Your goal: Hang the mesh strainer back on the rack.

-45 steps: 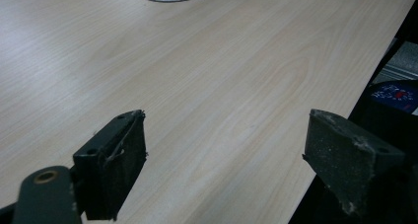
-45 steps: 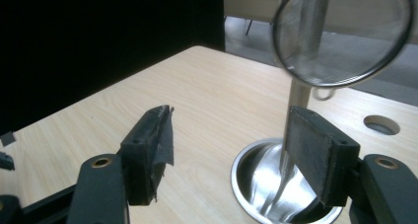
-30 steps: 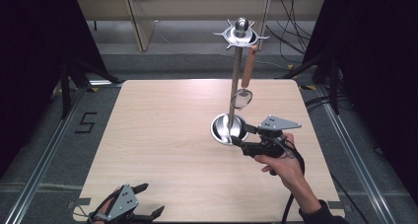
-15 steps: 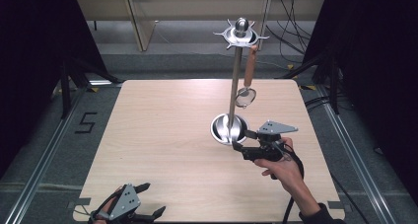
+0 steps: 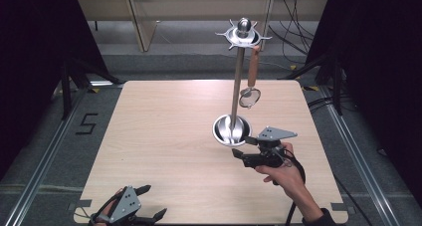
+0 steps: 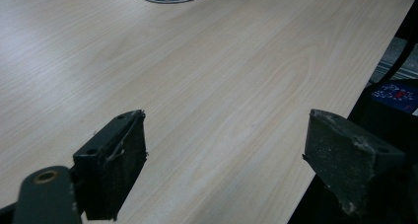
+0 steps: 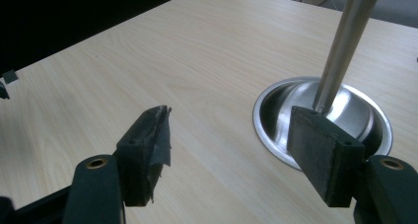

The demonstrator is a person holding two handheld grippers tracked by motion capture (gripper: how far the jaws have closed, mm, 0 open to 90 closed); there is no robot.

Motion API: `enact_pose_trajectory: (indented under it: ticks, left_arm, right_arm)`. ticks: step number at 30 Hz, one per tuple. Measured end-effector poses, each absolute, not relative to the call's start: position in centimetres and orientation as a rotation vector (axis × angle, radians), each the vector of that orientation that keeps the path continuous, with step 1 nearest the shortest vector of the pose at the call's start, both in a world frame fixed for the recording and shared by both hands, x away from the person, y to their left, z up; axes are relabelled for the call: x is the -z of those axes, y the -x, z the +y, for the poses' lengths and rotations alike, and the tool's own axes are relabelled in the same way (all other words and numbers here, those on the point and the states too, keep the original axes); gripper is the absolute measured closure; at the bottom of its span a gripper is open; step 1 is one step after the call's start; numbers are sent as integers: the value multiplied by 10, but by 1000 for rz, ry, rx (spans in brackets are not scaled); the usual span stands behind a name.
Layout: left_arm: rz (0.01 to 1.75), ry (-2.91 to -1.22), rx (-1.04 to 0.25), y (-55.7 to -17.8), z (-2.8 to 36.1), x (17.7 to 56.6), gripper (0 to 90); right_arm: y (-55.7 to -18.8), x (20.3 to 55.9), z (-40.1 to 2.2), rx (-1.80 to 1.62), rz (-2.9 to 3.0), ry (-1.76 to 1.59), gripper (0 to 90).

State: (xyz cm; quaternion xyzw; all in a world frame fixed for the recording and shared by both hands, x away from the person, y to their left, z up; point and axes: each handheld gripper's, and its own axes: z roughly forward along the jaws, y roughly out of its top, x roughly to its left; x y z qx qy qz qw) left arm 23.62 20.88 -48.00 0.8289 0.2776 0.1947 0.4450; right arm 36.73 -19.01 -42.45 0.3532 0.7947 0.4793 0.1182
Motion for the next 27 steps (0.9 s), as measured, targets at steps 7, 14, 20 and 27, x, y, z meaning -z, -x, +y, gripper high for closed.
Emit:
enact_pose_trajectory:
  ticks: [7,14,20,27]
  left_arm:
    - [690,-2065,-491,-236,210,480,154]
    - [716,-2038,-464,-234,208,481,154]
    - [713,-2040,-465,-234,208,481,154]
    - [683,-2040,-476,-235,209,480,152]
  right_arm:
    - [-363,428,-191,-1379,2346,-1033,319]
    - [-360,437,-193,-1368,2358,-1014,319]
    - [-360,449,-199,-1333,2359,-1052,315]
    - [-357,462,-203,-1345,2371,-1098,315]
